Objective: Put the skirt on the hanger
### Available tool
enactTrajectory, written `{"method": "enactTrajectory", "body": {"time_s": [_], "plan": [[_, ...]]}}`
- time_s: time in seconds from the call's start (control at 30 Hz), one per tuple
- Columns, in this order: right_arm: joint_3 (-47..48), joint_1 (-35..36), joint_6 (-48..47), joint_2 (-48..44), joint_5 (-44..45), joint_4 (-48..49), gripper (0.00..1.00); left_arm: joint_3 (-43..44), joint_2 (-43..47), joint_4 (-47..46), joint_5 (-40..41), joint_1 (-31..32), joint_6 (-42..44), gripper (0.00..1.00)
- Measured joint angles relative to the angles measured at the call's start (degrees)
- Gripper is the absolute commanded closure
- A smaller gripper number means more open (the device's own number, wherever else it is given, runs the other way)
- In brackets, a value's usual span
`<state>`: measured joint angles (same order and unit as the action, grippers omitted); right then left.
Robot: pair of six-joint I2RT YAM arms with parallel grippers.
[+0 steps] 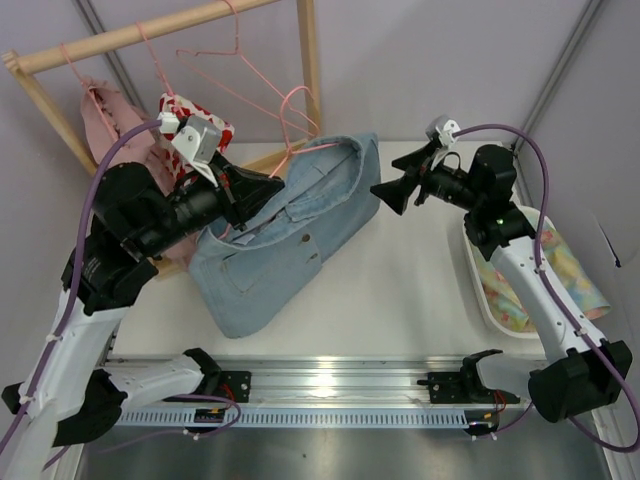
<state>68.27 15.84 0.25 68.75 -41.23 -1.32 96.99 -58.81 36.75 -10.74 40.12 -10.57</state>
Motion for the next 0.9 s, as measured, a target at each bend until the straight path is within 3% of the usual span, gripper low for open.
{"method": "enactTrajectory", "body": {"time_s": [0.13, 0.27, 0.3, 0.33, 0.83, 0.9], "plan": [[0.5, 2.34, -3.04, 1.53, 0.28, 0.31, 0.16, 0.74, -0.92, 1.05, -2.38, 0.0, -0.52, 1.0], [1.31, 3.13, -4.98, 4.2, 0.44, 0.39, 0.57, 2.25, -1.55, 1.84, -4.42, 0.0, -1.11, 1.0], [1.31, 3.13, -5.2, 4.76, 0.42, 0.42, 0.83, 2.73, -1.6, 2.08, -4.68, 0.0, -1.27, 1.0], [1.31, 3.21, -5.57, 5.22, 0.42, 0.5, 0.99, 3.15, -1.64, 2.34, -4.7, 0.0, -1.42, 1.0], [-0.28, 0.13, -1.97, 4.46, -0.24, 3.1, 1.0, 5.31, -1.64, 5.57, -1.44, 0.02, -0.74, 1.0], [-0.28, -0.04, -1.11, 4.81, -0.96, 3.1, 0.94, 5.66, -1.64, 6.38, -1.38, 0.02, -0.28, 1.0]]}}
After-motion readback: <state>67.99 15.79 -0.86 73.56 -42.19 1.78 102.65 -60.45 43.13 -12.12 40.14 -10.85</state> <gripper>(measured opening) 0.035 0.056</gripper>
